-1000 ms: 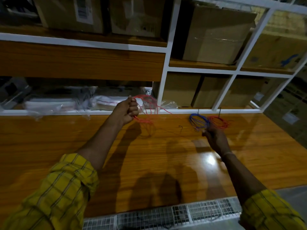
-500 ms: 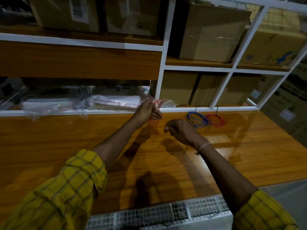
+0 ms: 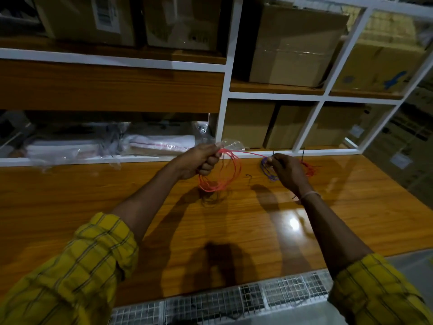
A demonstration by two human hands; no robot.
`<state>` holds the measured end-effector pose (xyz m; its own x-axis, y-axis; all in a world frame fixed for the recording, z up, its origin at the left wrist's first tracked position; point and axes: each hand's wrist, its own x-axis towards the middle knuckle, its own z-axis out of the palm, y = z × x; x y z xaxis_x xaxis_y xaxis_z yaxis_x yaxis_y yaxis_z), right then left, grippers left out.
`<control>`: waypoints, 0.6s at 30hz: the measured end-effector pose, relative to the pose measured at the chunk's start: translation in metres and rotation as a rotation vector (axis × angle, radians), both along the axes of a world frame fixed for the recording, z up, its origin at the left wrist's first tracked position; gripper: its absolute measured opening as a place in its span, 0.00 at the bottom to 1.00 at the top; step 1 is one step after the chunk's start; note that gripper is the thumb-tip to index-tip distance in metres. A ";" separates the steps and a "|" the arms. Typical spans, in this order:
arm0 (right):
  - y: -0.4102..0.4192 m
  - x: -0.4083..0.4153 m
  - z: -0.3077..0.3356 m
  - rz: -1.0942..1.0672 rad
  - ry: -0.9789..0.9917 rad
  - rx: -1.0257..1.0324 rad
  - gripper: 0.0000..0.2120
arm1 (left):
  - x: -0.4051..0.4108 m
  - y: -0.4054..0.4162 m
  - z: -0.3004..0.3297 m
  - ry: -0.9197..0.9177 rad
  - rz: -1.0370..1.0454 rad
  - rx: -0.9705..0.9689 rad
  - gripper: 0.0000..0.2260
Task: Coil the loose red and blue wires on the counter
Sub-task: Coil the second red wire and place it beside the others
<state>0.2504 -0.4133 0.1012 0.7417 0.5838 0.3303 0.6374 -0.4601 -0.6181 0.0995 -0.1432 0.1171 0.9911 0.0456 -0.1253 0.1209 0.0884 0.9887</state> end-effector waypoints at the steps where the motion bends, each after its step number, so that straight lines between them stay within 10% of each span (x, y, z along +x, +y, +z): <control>1: -0.003 0.004 -0.007 -0.018 -0.008 -0.026 0.13 | 0.001 0.003 0.000 -0.005 0.039 -0.087 0.15; 8: 0.003 0.003 -0.058 -0.095 -0.079 -0.338 0.10 | 0.014 0.002 -0.002 -0.034 0.199 -0.521 0.16; 18: 0.034 -0.053 -0.066 0.200 -0.179 -0.670 0.09 | 0.025 -0.016 0.003 -0.093 0.306 -0.575 0.16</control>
<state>0.1978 -0.3794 0.0355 0.5674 0.8225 -0.0400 0.8142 -0.5676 -0.1223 0.1242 -0.1597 0.1199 0.9518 0.2786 -0.1279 -0.0777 0.6228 0.7785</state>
